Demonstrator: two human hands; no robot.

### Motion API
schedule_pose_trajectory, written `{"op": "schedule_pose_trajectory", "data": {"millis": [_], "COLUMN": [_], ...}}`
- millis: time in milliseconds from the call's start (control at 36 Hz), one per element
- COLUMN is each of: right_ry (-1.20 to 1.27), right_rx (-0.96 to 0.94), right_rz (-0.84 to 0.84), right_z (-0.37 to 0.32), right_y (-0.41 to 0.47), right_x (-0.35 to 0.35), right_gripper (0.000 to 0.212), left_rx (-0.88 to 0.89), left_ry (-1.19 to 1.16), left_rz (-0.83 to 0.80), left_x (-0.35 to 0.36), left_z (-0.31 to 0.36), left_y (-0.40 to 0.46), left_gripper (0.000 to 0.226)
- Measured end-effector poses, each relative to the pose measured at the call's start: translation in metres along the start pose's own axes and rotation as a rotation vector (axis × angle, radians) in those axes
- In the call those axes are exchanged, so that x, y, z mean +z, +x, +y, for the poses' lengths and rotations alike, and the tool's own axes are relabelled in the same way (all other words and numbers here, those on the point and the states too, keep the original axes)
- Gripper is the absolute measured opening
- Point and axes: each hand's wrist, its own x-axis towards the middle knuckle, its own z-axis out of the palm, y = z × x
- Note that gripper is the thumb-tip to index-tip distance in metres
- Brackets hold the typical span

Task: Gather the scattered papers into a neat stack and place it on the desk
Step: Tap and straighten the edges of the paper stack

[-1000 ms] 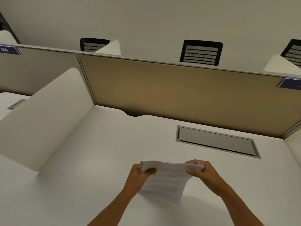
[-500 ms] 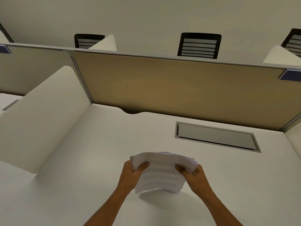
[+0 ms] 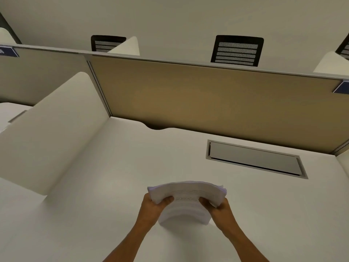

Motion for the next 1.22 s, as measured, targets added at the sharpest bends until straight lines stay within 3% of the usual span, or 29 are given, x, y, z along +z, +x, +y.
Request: {"op": "schedule_pose_trajectory", "data": {"millis": [139,500,1222], "right_ry": [-0.017,0.019,-0.042], "right_rx": [0.053,0.048,0.127], "right_rz": [-0.044,-0.028,-0.022], "right_z": [0.005,0.017,0.039], "right_y": [0.0,0.005,0.008], "right_x": [0.001,0.005,0.001], "right_gripper": [0.021,0.034,0.032], "left_rx": [0.003,-0.011,-0.101], "left_ry": [-0.021,-0.027,-0.027], "left_rz": [-0.009,0.003,-0.008], "left_x": [0.004,0.009,0.014], "left_z": [-0.007,-0.032,-0.046], "left_y": [-0.002,0.001,-0.011], "left_gripper": [0.038,0.04,0.041]}}
